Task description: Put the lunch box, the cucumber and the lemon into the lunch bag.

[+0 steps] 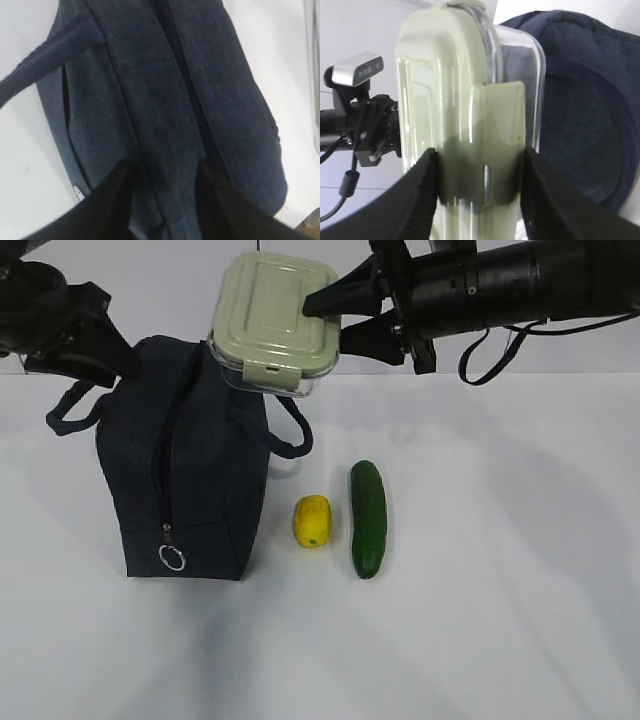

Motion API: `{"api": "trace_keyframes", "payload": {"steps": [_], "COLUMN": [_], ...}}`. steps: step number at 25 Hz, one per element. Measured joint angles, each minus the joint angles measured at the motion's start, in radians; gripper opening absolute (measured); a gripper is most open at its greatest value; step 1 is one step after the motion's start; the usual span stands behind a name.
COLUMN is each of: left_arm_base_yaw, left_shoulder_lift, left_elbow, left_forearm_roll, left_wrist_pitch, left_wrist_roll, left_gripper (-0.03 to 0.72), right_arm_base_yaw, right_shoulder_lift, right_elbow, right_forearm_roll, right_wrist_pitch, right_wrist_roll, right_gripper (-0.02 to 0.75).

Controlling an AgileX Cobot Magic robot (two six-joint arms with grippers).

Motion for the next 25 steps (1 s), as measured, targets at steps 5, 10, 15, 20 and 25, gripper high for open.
{"api": "trace_keyframes", "payload": {"steps": [5,10,15,20,25], "left_arm_base_yaw": [-0.002,-0.002,-0.006,-0.014,-0.014], "left_shoulder_lift": [0.048,0.061,0.061,0.062,0.062], "left_elbow": [-0.01,-0.01,-0.021,-0.059,-0.094], "left_forearm_roll": [0.004,0.006,0.005,-0.013,-0.027], "left_wrist_pitch": [0.002,0.008,0.052,0.121,0.153], "left_wrist_roll": [0.0,0.0,0.012,0.02,0.02], "left_gripper": [0.281,0.149,0.0,-0.007,-0.008], "right_arm_base_yaw": [0.004,0.03,0.06,0.086,0.096], "right_shoulder_lift": [0.0,0.004,0.021,0.053,0.102], "right_elbow": [-0.008,-0.008,-0.008,-0.017,-0.019], "right_forearm_roll": [0.007,0.015,0.045,0.08,0.086], "right_wrist_pitch": [-0.01,-0.014,-0.014,-0.014,-0.014], "right_wrist_roll": [0.0,0.0,0.0,-0.004,-0.006], "right_gripper": [0.356,0.355,0.355,0.355,0.355]}}
